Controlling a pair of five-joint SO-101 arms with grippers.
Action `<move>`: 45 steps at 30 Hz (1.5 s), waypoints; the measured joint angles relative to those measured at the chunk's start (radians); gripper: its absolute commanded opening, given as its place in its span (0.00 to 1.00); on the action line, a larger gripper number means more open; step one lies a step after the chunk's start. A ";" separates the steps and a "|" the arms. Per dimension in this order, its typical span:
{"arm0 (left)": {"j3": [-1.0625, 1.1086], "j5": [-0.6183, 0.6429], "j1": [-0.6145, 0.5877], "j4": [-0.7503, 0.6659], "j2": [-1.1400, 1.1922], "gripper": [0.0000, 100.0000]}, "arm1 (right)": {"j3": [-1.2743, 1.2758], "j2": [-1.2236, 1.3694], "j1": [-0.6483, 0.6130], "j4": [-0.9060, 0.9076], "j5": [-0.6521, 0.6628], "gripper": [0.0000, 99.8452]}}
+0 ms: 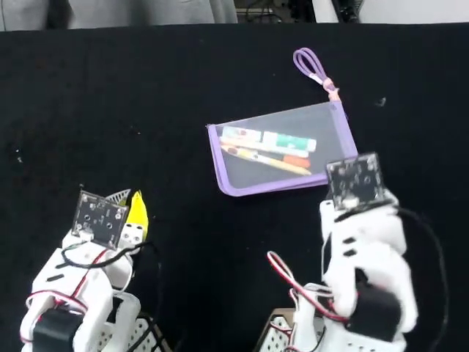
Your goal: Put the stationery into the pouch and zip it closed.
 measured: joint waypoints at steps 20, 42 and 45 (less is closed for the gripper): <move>0.373 0.003 -0.284 -0.020 0.002 0.05 | 0.302 -0.241 0.000 0.103 -0.166 0.03; 0.572 0.003 -0.282 -0.021 0.011 0.05 | 0.700 -0.241 -0.008 0.074 -0.184 0.03; 0.572 0.003 -0.282 -0.021 0.011 0.05 | 0.703 -0.241 -0.008 0.072 -0.186 0.03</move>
